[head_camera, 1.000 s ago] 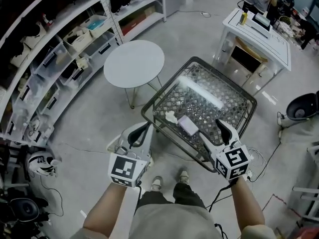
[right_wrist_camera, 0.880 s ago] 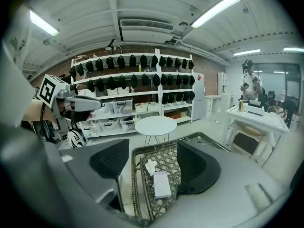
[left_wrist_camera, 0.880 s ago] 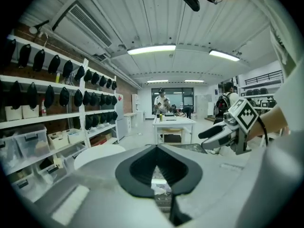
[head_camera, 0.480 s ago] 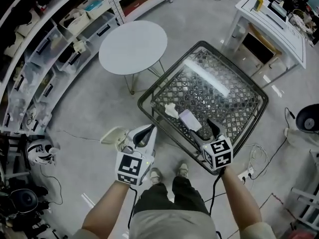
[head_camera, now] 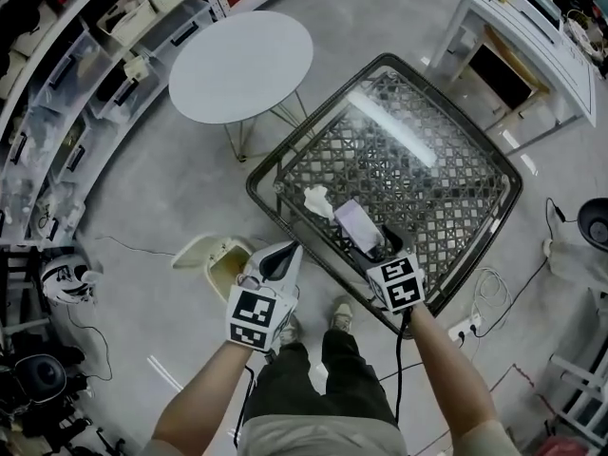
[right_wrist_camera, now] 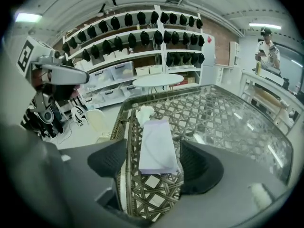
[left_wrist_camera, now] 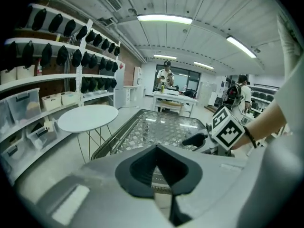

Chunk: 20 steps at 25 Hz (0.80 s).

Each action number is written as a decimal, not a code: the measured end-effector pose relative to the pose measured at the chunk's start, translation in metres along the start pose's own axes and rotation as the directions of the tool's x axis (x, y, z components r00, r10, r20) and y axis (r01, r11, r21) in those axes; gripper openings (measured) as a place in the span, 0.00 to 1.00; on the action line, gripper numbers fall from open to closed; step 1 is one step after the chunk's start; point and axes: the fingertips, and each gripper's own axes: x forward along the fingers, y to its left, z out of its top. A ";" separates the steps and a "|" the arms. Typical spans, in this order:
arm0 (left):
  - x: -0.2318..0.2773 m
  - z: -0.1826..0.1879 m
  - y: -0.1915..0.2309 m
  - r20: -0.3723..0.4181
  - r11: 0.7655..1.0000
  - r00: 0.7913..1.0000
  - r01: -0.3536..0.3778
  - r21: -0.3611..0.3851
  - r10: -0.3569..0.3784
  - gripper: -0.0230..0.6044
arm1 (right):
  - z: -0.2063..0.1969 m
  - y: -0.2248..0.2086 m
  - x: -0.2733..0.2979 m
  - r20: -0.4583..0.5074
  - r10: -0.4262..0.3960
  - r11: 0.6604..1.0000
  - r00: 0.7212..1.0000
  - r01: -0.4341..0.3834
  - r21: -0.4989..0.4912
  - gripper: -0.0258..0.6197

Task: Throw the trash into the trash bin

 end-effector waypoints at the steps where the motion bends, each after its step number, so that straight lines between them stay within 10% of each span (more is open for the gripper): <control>1: 0.002 -0.005 0.001 -0.009 1.000 1.000 0.002 0.002 -0.002 0.04 | -0.004 -0.001 0.004 -0.010 -0.003 1.000 1.000 0.003 -0.004 0.59; 20: -0.007 -0.022 0.012 -0.024 0.999 1.000 -0.013 -0.033 0.012 0.04 | -0.028 -0.015 0.007 -0.090 -0.056 0.998 0.994 0.055 -0.013 0.51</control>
